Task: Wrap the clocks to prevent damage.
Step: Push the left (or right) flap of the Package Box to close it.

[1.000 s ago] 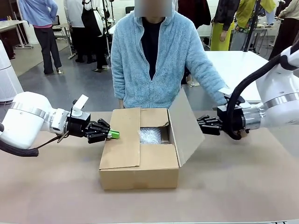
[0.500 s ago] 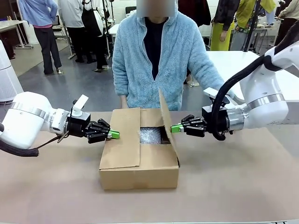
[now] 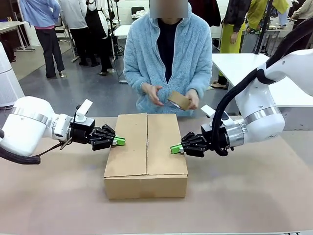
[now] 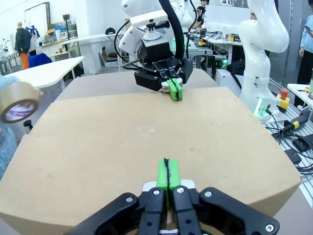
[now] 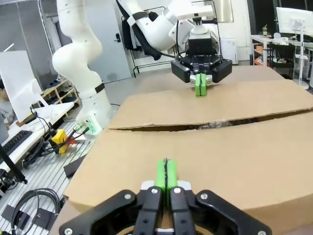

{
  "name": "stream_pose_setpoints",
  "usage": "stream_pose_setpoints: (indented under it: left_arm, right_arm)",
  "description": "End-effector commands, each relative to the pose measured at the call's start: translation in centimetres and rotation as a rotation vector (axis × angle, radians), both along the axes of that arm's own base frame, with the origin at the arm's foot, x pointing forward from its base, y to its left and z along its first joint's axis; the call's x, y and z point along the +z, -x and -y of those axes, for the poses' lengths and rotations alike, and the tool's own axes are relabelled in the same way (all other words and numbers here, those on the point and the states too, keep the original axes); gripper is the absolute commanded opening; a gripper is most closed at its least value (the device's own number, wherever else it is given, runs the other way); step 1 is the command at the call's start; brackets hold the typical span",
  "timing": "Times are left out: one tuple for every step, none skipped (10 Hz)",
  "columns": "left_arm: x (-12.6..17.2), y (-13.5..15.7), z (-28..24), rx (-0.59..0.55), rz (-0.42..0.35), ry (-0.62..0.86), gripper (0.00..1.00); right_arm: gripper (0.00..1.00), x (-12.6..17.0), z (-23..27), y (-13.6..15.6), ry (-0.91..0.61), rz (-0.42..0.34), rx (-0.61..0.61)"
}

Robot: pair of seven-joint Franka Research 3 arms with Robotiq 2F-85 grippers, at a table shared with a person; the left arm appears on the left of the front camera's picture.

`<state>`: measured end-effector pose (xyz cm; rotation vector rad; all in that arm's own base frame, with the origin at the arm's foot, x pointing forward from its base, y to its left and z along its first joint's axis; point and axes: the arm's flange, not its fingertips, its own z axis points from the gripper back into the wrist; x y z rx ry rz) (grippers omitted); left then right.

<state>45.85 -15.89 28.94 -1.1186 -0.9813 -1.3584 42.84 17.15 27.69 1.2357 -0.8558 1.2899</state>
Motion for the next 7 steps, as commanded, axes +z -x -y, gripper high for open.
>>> stream_pose_setpoints:
  left_arm:
    - [-0.2, -0.1, 0.5, 0.01, 0.004, -0.011, 0.0]
    - [-0.2, -0.1, 0.5, 0.01, 0.004, -0.011, 0.0]
    - [-0.2, -0.1, 0.5, 0.01, 0.004, -0.011, 0.0]
    - [-0.2, -0.1, 0.5, 0.01, 0.004, -0.011, 0.0]
    - [-0.2, -0.1, 0.5, 0.01, 0.004, -0.011, 0.0]
    - [-0.2, -0.1, 0.5, 0.01, 0.004, -0.011, 0.0]
    - [-0.2, -0.1, 0.5, 0.01, 0.004, -0.011, 0.0]
  right_arm:
    - [0.01, -1.8, -0.5, -1.2, 0.044, 0.047, -0.063]
    - [0.01, -2.5, -0.5, -1.3, 0.061, 0.062, -0.071]
    - [0.01, -2.9, -0.4, -1.4, 0.071, 0.065, -0.077]
    - [0.01, -2.6, -0.6, -2.1, 0.067, 0.068, -0.086]
    - [0.01, -2.7, -0.6, -2.2, 0.066, 0.075, -0.086]
    - [0.01, -2.7, -0.4, -1.8, 0.073, 0.067, -0.08]
    - [0.01, 0.0, -0.1, -1.1, 0.002, 0.033, -0.016]
